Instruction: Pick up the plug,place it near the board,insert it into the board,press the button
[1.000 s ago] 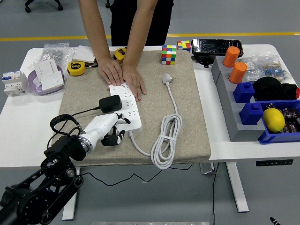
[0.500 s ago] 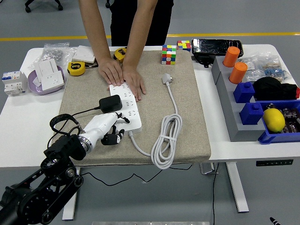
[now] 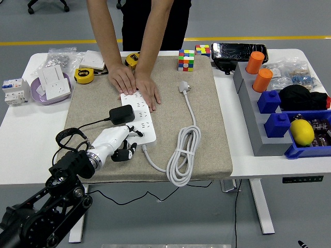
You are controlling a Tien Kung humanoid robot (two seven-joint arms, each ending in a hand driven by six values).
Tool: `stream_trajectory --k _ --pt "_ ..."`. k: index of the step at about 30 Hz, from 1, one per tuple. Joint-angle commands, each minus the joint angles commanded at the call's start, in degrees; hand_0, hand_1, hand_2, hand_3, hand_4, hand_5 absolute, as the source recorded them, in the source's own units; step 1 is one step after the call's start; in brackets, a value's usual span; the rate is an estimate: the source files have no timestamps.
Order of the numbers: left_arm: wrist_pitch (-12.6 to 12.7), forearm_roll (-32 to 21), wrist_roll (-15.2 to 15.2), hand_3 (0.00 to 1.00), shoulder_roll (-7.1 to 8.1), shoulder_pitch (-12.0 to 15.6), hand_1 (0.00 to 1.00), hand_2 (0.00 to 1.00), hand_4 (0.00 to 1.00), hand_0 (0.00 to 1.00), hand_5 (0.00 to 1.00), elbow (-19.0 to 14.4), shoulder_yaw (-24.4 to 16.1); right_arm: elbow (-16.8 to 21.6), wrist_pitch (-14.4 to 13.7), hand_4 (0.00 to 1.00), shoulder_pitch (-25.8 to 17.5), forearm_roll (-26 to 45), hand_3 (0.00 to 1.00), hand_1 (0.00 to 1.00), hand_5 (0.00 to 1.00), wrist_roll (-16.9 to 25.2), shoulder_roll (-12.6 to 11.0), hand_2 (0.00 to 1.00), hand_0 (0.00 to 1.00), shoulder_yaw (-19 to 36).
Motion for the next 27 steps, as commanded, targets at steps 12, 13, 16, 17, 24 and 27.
stream_trajectory --k 12,13,16,17,24,27 --pt "2.86 1.35 -2.46 0.672 -0.23 3.74 0.034 0.157 0.484 0.174 0.002 -9.02 -5.92 0.0 -0.07 0.998 0.03 0.06 0.779 0.755 0.96 0.01 0.14 0.748 0.826 0.27" --pt "3.83 0.79 -3.41 0.672 -0.37 4.58 0.034 0.157 0.484 0.174 0.002 -10.43 -7.02 0.0 -0.07 0.998 -0.02 0.03 0.779 0.755 0.96 -0.01 0.17 0.748 0.826 0.33" --pt "7.16 -2.17 -6.54 0.672 -0.76 6.52 0.034 0.157 0.484 0.174 0.002 -13.41 -9.49 0.0 -0.08 0.998 -0.16 0.03 0.779 0.755 0.96 -0.03 0.26 0.748 0.826 0.44" --pt "9.36 -4.46 -8.7 0.672 -1.03 7.53 0.034 0.157 0.484 0.174 0.002 -14.54 -10.93 0.0 -0.09 0.998 -0.22 0.06 0.779 0.755 0.96 -0.03 0.31 0.748 0.826 0.48" --pt "13.88 -20.07 -16.22 0.589 -2.2 10.49 0.589 0.58 0.847 0.477 0.126 -15.85 -18.25 0.0 -0.12 0.998 -0.15 0.32 0.779 0.755 0.96 0.03 0.49 0.748 0.826 0.39" --pt "13.59 -24.1 -16.7 0.589 -2.42 11.26 0.589 0.58 0.847 0.477 0.126 -16.09 -20.85 0.0 -0.13 0.998 -0.22 0.28 0.779 0.755 0.96 0.0 0.53 0.748 0.826 0.44"
